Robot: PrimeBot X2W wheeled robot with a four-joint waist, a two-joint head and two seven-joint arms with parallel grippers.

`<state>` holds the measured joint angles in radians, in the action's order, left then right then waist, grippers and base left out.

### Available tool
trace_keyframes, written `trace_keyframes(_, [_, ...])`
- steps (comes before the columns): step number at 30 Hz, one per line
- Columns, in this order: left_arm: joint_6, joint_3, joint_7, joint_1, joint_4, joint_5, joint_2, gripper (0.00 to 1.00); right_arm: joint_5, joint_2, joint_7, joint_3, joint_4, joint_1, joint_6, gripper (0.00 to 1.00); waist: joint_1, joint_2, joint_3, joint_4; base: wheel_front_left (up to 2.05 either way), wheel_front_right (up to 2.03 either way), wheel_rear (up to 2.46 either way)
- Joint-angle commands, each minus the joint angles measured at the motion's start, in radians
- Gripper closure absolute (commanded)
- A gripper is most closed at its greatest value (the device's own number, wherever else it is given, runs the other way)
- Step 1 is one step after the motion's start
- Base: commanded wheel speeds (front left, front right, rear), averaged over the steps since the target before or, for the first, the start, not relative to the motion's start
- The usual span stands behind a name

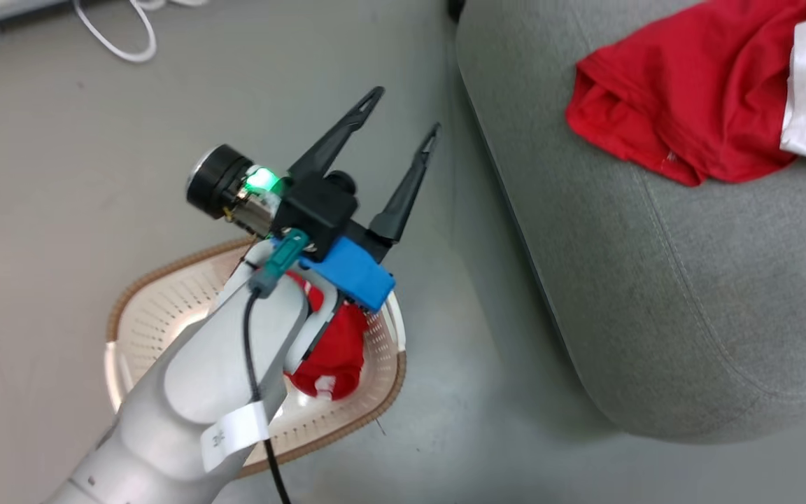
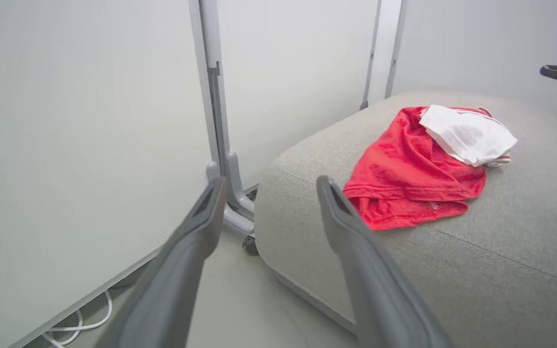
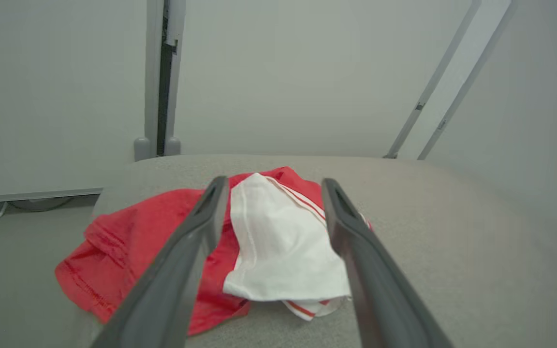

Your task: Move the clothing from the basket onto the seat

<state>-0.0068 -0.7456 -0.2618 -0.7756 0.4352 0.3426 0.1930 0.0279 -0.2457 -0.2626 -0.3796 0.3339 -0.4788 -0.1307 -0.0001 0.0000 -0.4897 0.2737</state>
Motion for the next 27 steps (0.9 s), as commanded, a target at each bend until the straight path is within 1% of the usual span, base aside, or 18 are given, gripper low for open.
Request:
trace_keyframes(1, [0.010,0.025,-0.004,0.031,-0.012,0.000,0.005,0.00,-0.002,0.005,-0.004,0.025,-0.016,0.022,0.000,0.00,0.0001,0.0000,0.067,-0.040,0.00,0.00,0.00])
trace_keyframes(6, [0.029,0.138,-0.004,0.115,-0.063,-0.018,0.004,0.00,0.007,0.014,-0.003,0.139,-0.064,0.044,0.000,0.00,0.0001,0.0000,0.132,-0.094,0.00,0.00,0.00])
trace_keyframes(11, [0.038,0.254,-0.004,0.200,-0.105,-0.045,-0.008,0.00,0.018,0.027,-0.003,0.244,-0.083,0.045,0.000,0.00,0.0001,0.0000,0.189,-0.147,0.00,0.00,0.00])
trace_keyframes(19, [0.021,0.423,-0.004,0.331,-0.140,-0.097,-0.038,0.00,0.041,0.067,-0.003,0.372,-0.080,0.066,0.000,0.00,0.0001,0.0000,0.273,-0.216,0.00,0.00,0.00])
trace_keyframes(27, [-0.007,0.563,-0.004,0.447,-0.157,-0.145,-0.070,0.00,0.063,0.109,-0.003,0.430,-0.066,0.111,0.000,0.00,0.0001,0.0000,0.341,-0.255,0.00,0.00,0.00])
